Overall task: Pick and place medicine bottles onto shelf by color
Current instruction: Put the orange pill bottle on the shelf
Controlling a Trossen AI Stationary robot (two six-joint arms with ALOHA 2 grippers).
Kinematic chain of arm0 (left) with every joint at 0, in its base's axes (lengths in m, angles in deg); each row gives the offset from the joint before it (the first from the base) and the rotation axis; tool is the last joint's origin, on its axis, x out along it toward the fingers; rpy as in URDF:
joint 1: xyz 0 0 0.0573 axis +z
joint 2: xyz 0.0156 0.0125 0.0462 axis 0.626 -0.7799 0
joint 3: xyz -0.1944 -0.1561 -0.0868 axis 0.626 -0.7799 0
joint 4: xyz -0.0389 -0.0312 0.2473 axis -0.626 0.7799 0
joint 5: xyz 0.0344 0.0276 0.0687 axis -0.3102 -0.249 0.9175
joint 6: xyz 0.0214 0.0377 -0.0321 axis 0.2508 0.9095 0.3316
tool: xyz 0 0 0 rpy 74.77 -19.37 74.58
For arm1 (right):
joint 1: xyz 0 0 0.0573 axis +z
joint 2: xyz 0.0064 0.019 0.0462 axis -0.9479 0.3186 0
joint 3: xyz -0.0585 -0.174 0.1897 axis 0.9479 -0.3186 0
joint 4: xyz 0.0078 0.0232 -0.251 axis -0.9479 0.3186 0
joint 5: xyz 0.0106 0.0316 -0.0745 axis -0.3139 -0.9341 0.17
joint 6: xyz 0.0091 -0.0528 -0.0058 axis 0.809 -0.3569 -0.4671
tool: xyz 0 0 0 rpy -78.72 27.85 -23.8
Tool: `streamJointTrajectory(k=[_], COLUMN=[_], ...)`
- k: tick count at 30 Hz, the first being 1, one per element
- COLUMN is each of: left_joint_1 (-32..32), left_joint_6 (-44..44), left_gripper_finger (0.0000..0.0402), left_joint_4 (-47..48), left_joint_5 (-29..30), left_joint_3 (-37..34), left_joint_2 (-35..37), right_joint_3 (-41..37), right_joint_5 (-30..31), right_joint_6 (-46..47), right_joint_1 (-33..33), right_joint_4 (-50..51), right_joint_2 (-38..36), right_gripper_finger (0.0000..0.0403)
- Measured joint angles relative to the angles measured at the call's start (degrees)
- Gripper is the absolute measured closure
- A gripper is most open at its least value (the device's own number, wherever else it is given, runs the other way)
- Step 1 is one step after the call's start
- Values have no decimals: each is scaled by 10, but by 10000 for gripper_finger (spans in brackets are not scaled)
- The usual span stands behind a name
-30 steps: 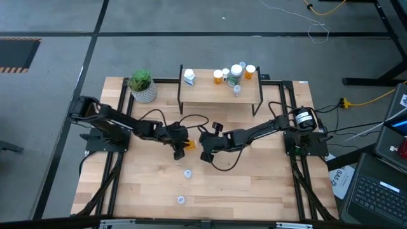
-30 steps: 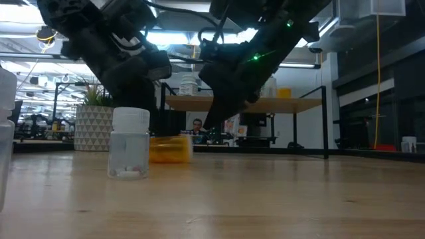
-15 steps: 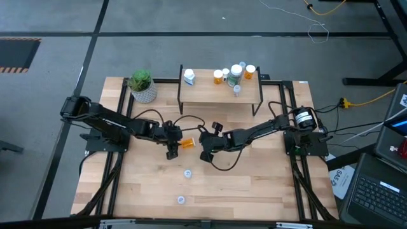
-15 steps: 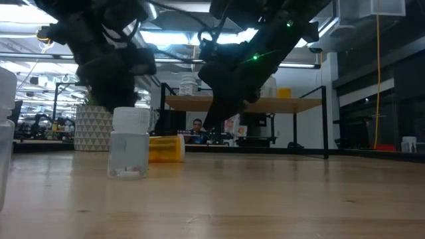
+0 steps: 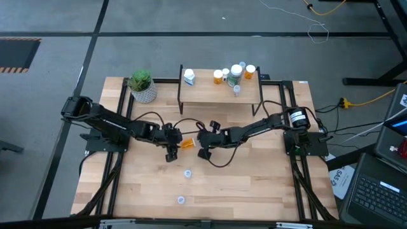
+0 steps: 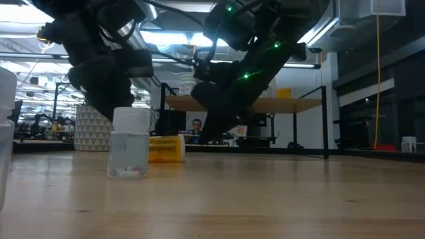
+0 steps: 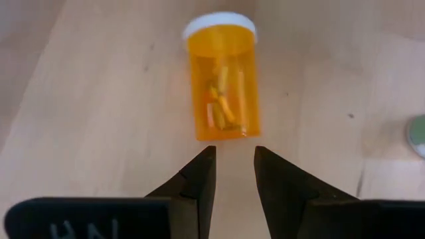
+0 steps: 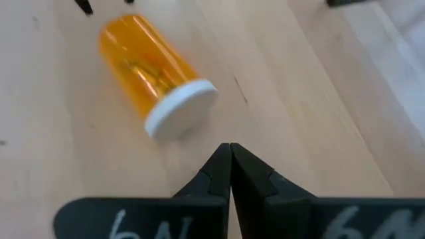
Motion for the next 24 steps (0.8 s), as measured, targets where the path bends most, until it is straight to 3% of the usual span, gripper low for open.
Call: streamJointTrajectory(k=[4,24], left_joint_1=[-1,1], left_joint_6=[-10,0], left_gripper_finger=[303,303], left_joint_4=[0,-49], left_joint_5=[-6,4], left_joint_3=[0,0], left_joint_2=[0,-48], right_joint_3=[0,0], right_joint_5=[-18,-53], right_joint_6=[-19,-27], right_joint_1=[0,0], right_joint_4=[-40,-59], right_joint_2=[0,1], right_gripper_finger=[391,391])
